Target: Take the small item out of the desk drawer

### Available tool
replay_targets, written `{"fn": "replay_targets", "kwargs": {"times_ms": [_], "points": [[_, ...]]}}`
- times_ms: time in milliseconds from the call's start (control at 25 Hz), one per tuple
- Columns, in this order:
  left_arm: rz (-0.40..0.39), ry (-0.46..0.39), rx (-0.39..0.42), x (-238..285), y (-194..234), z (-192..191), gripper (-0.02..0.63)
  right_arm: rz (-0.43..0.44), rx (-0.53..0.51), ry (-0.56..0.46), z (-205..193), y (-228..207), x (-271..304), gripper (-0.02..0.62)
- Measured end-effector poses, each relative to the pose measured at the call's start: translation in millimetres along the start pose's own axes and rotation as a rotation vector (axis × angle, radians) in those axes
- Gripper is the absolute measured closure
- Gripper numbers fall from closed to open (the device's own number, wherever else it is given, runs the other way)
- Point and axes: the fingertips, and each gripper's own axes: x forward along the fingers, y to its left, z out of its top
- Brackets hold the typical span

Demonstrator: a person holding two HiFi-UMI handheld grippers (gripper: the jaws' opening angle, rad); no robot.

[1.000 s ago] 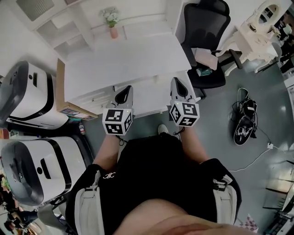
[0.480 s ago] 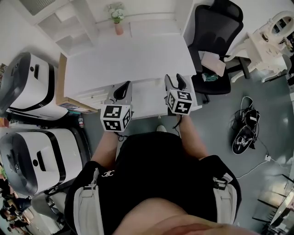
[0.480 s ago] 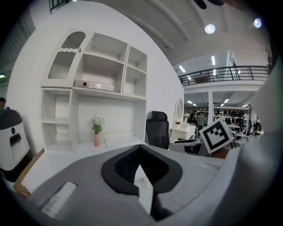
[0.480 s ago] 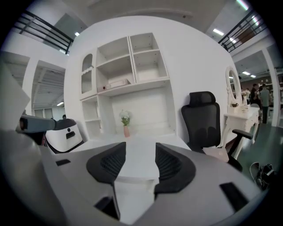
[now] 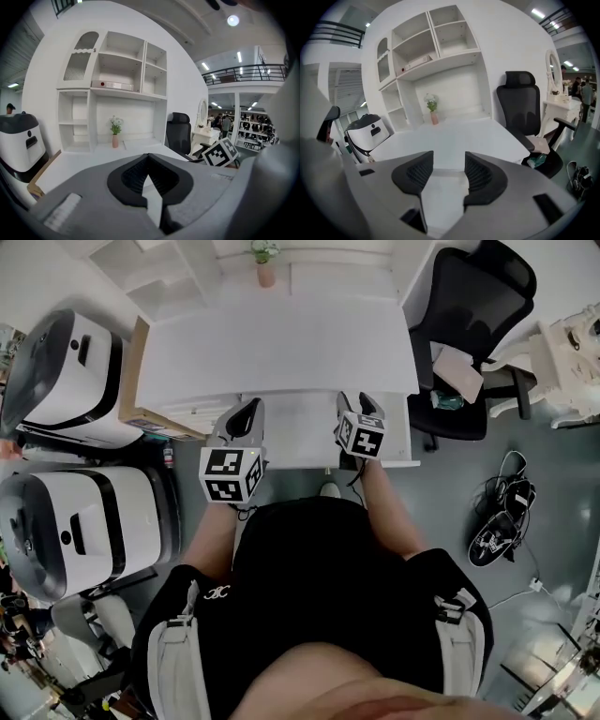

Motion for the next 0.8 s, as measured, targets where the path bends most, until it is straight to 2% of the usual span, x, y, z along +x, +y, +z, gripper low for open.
{"fn": "replay_targets", "kwargs": {"times_ms": [200,520,800], "points": [[0.062,0.032,-0.027,0.4,8.8,-10.6,0.593,0.021,0.024,0.097,-33.1,-6.1,31.0,0.400],[0.163,0.071,-0.074,-1.1,20.4,-24.9,0.593,0.008,0.015,0.227,-74.3,-20.6,72.8,0.400],[0.235,0.100,-0.106,-2.1,25.7,-36.7,0.593,-0.029,0.022,0.263,-92.5,-41.3,104.5,0.395]]}}
